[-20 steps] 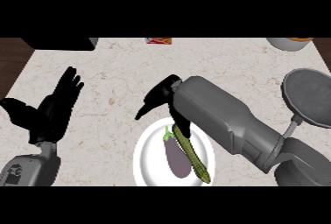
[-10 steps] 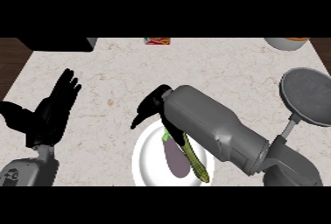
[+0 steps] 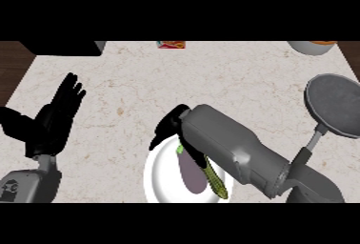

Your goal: Pick the eggplant from the plate and place it in the pan

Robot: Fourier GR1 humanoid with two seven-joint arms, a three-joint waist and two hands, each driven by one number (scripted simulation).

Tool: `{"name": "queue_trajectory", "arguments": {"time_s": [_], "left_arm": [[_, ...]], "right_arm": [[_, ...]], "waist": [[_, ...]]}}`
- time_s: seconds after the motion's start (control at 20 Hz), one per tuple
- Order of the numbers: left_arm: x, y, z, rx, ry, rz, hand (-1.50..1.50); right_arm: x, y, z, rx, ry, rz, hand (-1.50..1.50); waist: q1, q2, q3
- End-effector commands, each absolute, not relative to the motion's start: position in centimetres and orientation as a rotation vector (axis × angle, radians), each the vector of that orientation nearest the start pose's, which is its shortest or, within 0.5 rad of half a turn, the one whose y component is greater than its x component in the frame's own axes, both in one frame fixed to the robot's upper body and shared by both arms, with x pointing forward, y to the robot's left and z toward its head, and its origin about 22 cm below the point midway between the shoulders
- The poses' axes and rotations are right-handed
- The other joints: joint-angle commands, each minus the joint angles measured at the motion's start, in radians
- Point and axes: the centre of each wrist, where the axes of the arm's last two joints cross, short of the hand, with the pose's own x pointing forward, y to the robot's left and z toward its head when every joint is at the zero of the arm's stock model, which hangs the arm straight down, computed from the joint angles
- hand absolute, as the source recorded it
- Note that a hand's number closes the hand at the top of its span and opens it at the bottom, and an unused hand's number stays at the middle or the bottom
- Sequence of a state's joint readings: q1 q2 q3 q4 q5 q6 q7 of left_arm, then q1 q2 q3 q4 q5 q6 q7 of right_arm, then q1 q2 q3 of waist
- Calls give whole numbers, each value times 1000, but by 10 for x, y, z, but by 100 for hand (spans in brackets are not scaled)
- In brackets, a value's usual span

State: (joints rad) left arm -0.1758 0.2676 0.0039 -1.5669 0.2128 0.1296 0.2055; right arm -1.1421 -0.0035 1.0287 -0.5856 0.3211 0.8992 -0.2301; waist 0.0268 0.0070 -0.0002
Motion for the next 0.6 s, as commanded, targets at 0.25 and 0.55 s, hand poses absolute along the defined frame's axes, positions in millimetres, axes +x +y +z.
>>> {"name": "queue_trajectory", "arguments": {"time_s": [0.25, 0.55], "left_arm": [[269, 262, 52, 72, -1514, 14, 0], [277, 265, 58, 94, -1529, 31, 0]], "right_arm": [[361, 1, 34, 459, -535, 2309, -150], [355, -7, 20, 506, -582, 2259, -150]], "waist": [[12, 0, 0], [-9, -4, 0]]}}
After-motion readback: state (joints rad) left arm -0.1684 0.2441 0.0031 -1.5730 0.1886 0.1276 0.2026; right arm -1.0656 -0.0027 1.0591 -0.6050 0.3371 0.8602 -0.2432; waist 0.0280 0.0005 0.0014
